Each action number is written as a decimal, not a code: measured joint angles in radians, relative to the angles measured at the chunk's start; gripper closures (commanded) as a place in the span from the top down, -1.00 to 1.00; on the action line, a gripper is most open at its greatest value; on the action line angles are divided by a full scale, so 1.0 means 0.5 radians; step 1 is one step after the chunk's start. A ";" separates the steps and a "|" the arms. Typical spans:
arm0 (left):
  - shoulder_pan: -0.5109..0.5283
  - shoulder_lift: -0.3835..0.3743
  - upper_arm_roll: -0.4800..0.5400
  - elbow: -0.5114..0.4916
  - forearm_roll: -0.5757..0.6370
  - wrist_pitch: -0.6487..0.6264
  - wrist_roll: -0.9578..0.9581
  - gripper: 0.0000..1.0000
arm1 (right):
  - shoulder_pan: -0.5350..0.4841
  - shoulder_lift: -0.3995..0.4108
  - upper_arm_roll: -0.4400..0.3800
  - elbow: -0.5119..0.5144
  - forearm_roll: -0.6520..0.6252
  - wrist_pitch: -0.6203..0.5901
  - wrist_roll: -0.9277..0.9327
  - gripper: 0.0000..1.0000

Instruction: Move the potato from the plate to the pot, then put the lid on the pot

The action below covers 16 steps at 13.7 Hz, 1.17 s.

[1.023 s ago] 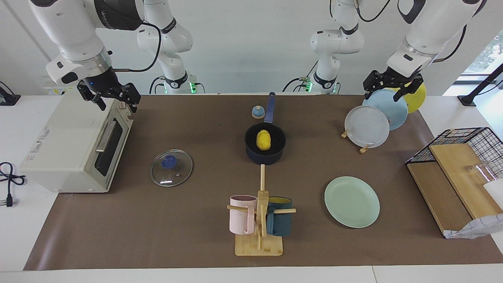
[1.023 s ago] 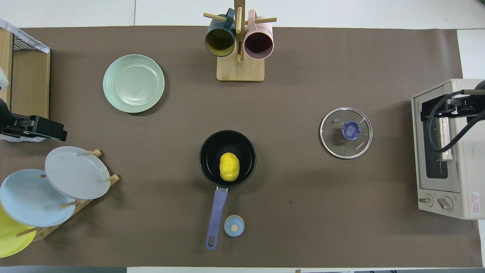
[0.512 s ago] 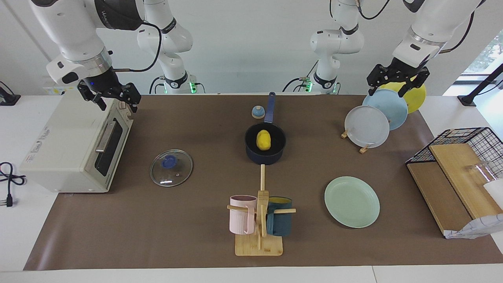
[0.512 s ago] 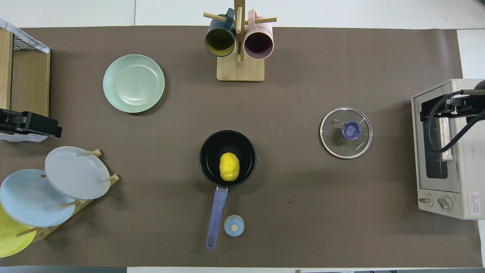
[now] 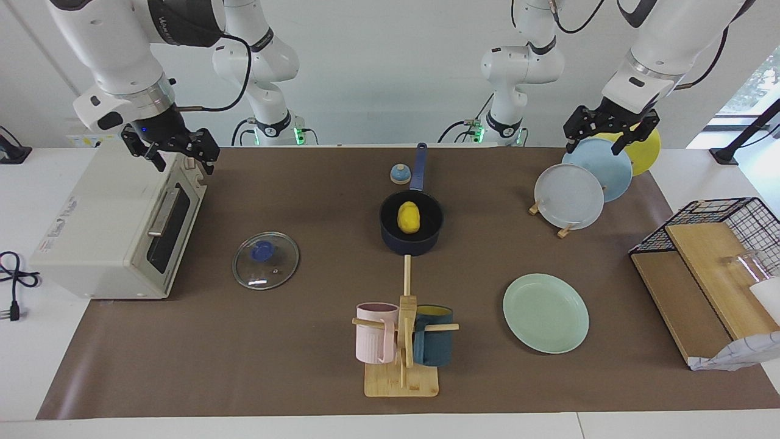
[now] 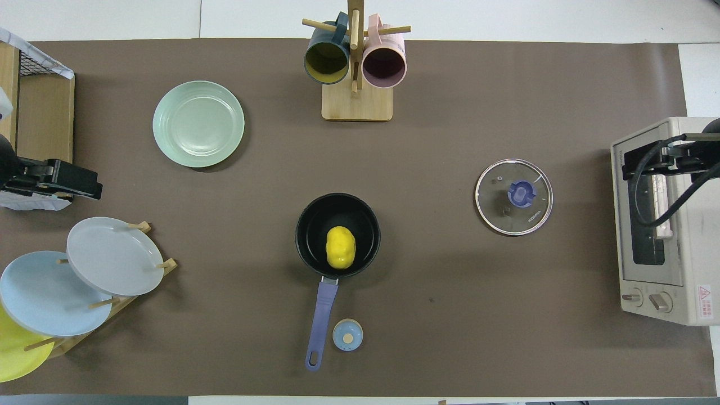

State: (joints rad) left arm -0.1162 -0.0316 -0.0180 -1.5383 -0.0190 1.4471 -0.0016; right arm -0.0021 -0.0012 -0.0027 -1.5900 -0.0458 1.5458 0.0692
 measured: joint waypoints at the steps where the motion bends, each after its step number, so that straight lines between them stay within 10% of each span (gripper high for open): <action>1: -0.001 0.000 0.000 0.000 0.000 0.000 0.000 1.00 | 0.000 0.000 0.000 0.000 0.000 0.000 0.000 1.00; 12: -0.005 0.000 -0.002 -0.002 -0.009 -0.001 -0.007 1.00 | 0.000 -0.005 0.002 -0.021 0.000 0.014 0.000 1.00; 16: -0.005 0.000 -0.002 -0.002 -0.016 -0.001 -0.033 1.00 | 0.077 -0.078 0.020 -0.305 0.041 0.364 -0.109 1.00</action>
State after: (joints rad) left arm -0.1186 -0.0315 -0.0189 -1.5394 -0.0271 1.4464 -0.0181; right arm 0.0366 -0.0403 0.0075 -1.7427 -0.0251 1.7279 0.0147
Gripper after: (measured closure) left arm 0.000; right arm 0.000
